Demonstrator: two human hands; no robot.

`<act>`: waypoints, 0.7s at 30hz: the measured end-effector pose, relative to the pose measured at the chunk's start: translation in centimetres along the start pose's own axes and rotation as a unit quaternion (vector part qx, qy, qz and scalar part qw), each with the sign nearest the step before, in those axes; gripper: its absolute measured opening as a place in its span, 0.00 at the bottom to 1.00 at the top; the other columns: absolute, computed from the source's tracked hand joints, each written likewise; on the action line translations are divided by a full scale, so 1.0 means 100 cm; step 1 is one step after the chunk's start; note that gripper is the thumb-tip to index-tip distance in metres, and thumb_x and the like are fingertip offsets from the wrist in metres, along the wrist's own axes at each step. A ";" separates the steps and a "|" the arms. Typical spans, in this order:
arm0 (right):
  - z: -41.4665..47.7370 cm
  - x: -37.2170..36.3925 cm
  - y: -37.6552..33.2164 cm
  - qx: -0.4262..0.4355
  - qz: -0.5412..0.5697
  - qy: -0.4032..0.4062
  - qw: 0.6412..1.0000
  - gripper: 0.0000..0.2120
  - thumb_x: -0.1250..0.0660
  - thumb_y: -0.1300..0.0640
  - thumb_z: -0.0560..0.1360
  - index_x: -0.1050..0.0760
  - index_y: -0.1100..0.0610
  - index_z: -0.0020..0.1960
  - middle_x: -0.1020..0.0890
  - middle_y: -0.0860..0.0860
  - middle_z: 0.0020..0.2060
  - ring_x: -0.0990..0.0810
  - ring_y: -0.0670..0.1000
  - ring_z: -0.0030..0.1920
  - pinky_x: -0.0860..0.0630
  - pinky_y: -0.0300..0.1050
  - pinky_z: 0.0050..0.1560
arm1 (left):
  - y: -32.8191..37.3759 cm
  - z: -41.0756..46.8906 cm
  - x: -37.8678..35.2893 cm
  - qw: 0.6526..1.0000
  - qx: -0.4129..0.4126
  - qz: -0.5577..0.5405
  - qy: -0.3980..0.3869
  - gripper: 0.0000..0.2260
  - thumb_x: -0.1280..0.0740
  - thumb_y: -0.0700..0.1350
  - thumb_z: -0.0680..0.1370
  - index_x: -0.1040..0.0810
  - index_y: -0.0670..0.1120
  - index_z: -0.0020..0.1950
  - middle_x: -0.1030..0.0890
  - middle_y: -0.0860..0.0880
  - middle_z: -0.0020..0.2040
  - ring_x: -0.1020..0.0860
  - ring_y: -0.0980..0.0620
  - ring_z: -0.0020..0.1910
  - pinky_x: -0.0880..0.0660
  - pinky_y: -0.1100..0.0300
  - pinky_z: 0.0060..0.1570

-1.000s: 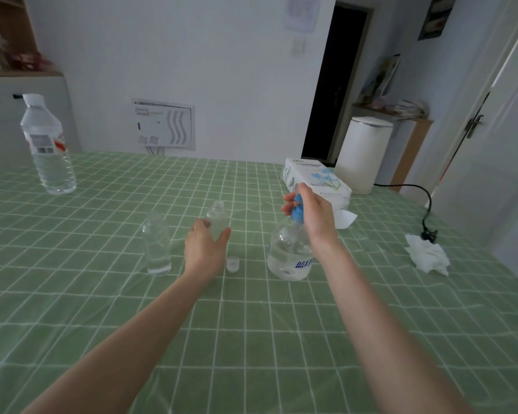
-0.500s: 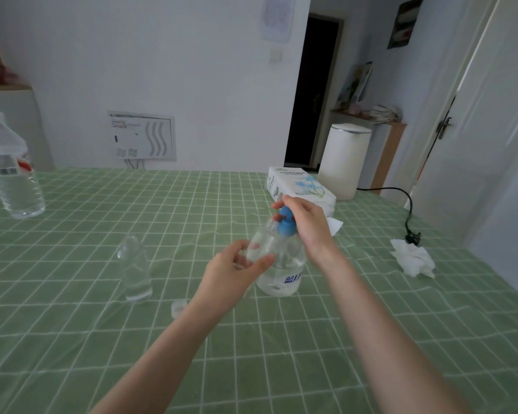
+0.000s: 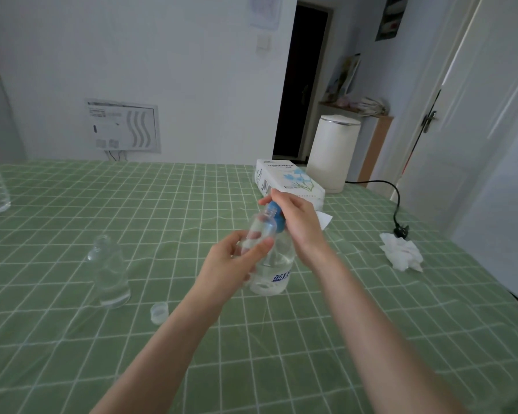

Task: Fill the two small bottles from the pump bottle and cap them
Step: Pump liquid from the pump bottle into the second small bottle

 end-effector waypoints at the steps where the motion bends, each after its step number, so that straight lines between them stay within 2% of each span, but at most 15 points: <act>1: 0.001 0.001 0.000 -0.003 0.002 -0.001 1.000 0.15 0.36 0.54 0.79 0.19 0.50 0.35 0.18 0.42 0.34 0.21 0.40 0.39 0.25 0.32 0.42 | 0.000 0.000 0.000 1.000 0.003 -0.007 -0.005 0.09 0.30 0.53 0.73 0.20 0.52 0.51 0.19 0.55 0.36 0.23 0.62 0.29 0.30 0.70 0.27; 4: 0.013 0.006 -0.009 -0.013 -0.015 0.014 1.000 0.12 0.35 0.57 0.77 0.19 0.51 0.35 0.18 0.45 0.32 0.20 0.48 0.42 0.26 0.43 0.47 | 0.002 0.001 0.003 1.000 0.007 -0.024 -0.012 0.13 0.30 0.57 0.69 0.19 0.53 0.49 0.19 0.60 0.30 0.24 0.62 0.28 0.31 0.69 0.26; 6: 0.028 0.009 -0.021 -0.025 -0.051 0.021 0.998 0.12 0.37 0.57 0.76 0.21 0.53 0.36 0.18 0.46 0.28 0.20 0.47 0.36 0.25 0.43 0.43 | 0.004 0.002 0.004 0.999 0.008 -0.028 -0.016 0.17 0.30 0.61 0.65 0.18 0.53 0.47 0.20 0.59 0.30 0.24 0.61 0.28 0.30 0.69 0.26; 8: 0.044 0.008 -0.030 -0.052 -0.105 0.013 0.993 0.12 0.40 0.57 0.76 0.22 0.54 0.36 0.19 0.48 0.27 0.21 0.45 0.29 0.26 0.40 0.38 | 0.005 0.003 0.005 0.999 0.010 -0.031 -0.021 0.16 0.30 0.62 0.64 0.17 0.53 0.44 0.20 0.58 0.30 0.25 0.60 0.28 0.30 0.69 0.26; 10: 0.058 0.001 -0.034 -0.084 -0.183 -0.015 0.980 0.11 0.41 0.56 0.76 0.24 0.55 0.38 0.19 0.49 0.27 0.22 0.46 0.27 0.28 0.40 0.37 | 0.005 0.002 0.004 0.999 0.011 -0.039 -0.027 0.12 0.30 0.61 0.65 0.16 0.55 0.39 0.21 0.57 0.29 0.25 0.60 0.28 0.30 0.69 0.26; 12: 0.066 -0.009 -0.031 -0.115 -0.254 -0.055 0.959 0.12 0.43 0.55 0.76 0.24 0.56 0.39 0.18 0.50 0.28 0.21 0.48 0.30 0.30 0.41 0.38 | 0.005 0.001 0.001 0.998 0.011 -0.056 -0.031 0.10 0.30 0.60 0.65 0.16 0.55 0.36 0.21 0.56 0.30 0.26 0.59 0.27 0.31 0.69 0.25; 14: 0.068 -0.020 -0.023 -0.147 -0.310 -0.099 0.934 0.14 0.44 0.53 0.77 0.24 0.56 0.40 0.17 0.51 0.32 0.20 0.51 0.38 0.29 0.42 0.40 | 0.005 0.000 -0.001 0.997 0.015 -0.078 -0.025 0.13 0.30 0.59 0.65 0.16 0.52 0.39 0.20 0.54 0.32 0.27 0.58 0.26 0.32 0.69 0.24; 18: 0.065 -0.028 -0.007 -0.185 -0.366 -0.141 0.901 0.18 0.45 0.48 0.79 0.21 0.54 0.40 0.18 0.55 0.54 0.22 0.55 0.49 0.29 0.43 0.37 | 0.004 0.000 -0.001 0.994 0.020 -0.104 -0.002 0.24 0.29 0.59 0.62 0.20 0.47 0.51 0.16 0.51 0.38 0.27 0.58 0.26 0.32 0.69 0.24; 21: 0.063 -0.027 -0.003 -0.204 -0.366 -0.145 0.896 0.19 0.45 0.46 0.80 0.21 0.54 0.41 0.20 0.56 0.58 0.21 0.56 0.53 0.30 0.43 0.35 | 0.002 0.001 0.000 0.994 0.022 -0.104 -0.004 0.24 0.29 0.59 0.62 0.20 0.45 0.51 0.15 0.49 0.42 0.26 0.58 0.26 0.32 0.69 0.25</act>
Point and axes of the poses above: each hand's wrist, its own z-axis towards the middle knuckle, its own x-axis out of the back of the hand, y = z × x, the point moved 7 cm from there along z, towards the middle knuckle
